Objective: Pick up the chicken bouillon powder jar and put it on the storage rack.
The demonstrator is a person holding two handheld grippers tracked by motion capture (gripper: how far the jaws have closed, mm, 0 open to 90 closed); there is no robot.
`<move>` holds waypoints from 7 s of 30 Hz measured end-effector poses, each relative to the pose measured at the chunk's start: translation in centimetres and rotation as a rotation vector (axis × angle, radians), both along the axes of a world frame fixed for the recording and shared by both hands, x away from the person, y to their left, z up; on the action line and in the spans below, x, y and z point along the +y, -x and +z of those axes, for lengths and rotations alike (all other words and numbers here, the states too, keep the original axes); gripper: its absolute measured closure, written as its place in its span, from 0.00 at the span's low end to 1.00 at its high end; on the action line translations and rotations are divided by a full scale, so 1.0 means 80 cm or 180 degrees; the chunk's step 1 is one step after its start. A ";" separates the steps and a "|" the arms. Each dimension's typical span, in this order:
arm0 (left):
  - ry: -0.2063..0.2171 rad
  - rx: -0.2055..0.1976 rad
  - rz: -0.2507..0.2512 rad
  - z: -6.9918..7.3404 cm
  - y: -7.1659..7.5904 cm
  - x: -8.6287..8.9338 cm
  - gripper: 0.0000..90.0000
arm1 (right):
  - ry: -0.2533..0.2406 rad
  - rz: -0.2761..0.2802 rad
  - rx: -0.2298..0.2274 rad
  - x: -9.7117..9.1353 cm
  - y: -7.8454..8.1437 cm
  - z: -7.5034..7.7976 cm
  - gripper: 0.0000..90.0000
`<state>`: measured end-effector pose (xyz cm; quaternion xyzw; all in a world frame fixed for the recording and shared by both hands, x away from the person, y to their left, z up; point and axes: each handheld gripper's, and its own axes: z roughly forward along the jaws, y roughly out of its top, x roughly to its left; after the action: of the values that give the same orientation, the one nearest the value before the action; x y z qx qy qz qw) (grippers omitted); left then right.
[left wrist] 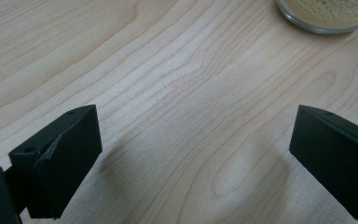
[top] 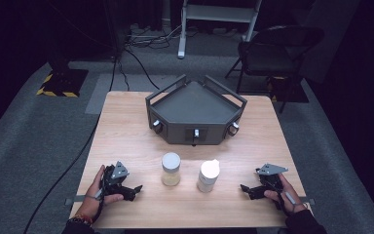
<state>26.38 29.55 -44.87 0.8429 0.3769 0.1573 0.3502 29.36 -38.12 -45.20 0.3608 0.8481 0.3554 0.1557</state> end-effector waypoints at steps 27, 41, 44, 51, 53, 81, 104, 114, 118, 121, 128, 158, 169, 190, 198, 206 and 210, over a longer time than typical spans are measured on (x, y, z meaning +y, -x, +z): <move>0.0202 -0.0273 -0.0168 0.022 0.027 -0.016 0.01 | 0.0000 0.0004 0.0000 0.000 0.000 0.000 0.00; 0.0281 -0.0294 -0.0259 0.028 0.028 -0.027 0.01 | -0.0001 0.0005 0.0000 0.000 0.000 0.000 0.00; 0.0311 -0.0312 -0.0261 0.029 0.029 -0.027 0.01 | 0.0000 0.0007 0.0000 0.000 -0.001 0.000 0.00; 0.0385 -0.0339 -0.0280 0.033 0.027 -0.030 0.01 | 0.0000 0.0008 0.0001 0.000 -0.001 0.000 0.00; 0.0413 -0.0351 -0.0274 0.033 0.026 -0.031 0.01 | 0.0000 0.0009 0.0000 0.000 -0.001 0.000 0.00; 0.0539 -0.0325 -0.0455 0.037 -0.002 -0.062 0.01 | 0.0000 0.0008 -0.0002 0.000 -0.001 0.000 0.00; 0.0718 -0.0161 -0.0500 0.026 -0.035 -0.082 0.01 | 0.0000 0.0009 -0.0002 0.000 -0.001 0.000 0.00; 0.0853 -0.0174 -0.0359 0.020 -0.035 -0.092 0.06 | 0.0000 0.0015 -0.0004 -0.001 -0.002 0.000 0.00; 0.0868 -0.0243 -0.0326 0.020 -0.032 -0.095 0.17 | 0.0000 0.0019 -0.0006 -0.001 -0.002 0.000 0.00; 0.0856 -0.0289 -0.0395 0.021 -0.032 -0.095 0.27 | 0.0000 0.0018 -0.0005 -0.001 -0.002 0.000 0.00; 0.0745 -0.0345 -0.0380 0.027 -0.027 -0.104 0.35 | 0.0001 0.0019 -0.0006 -0.001 -0.002 0.000 0.00; 0.0708 -0.0518 -0.0214 0.050 -0.018 -0.115 0.38 | 0.0001 0.0020 -0.0006 -0.001 -0.002 0.000 0.00; 0.0681 -0.0566 -0.0164 0.065 -0.024 -0.124 0.38 | 0.0001 0.0020 -0.0006 -0.001 -0.002 0.000 0.00; 0.0764 -0.0745 -0.0030 0.150 -0.044 -0.141 0.38 | 0.0001 0.0020 -0.0006 -0.001 -0.002 0.000 0.00; 0.0809 -0.0842 0.0021 0.182 -0.054 -0.147 0.38 | 0.0001 0.0021 -0.0005 -0.001 -0.002 0.000 0.00; 0.0764 -0.0924 0.0070 0.207 -0.070 -0.158 0.38 | 0.0002 0.0027 -0.0005 -0.001 -0.003 0.000 0.00; 0.0749 -0.0932 0.0110 0.212 -0.081 -0.163 0.38 | 0.0002 0.0031 -0.0005 -0.001 -0.003 0.000 0.00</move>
<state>32.87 16.53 -27.91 0.7577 0.3521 0.2391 0.4947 29.58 -38.22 -45.22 0.3563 0.8498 0.3562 0.1547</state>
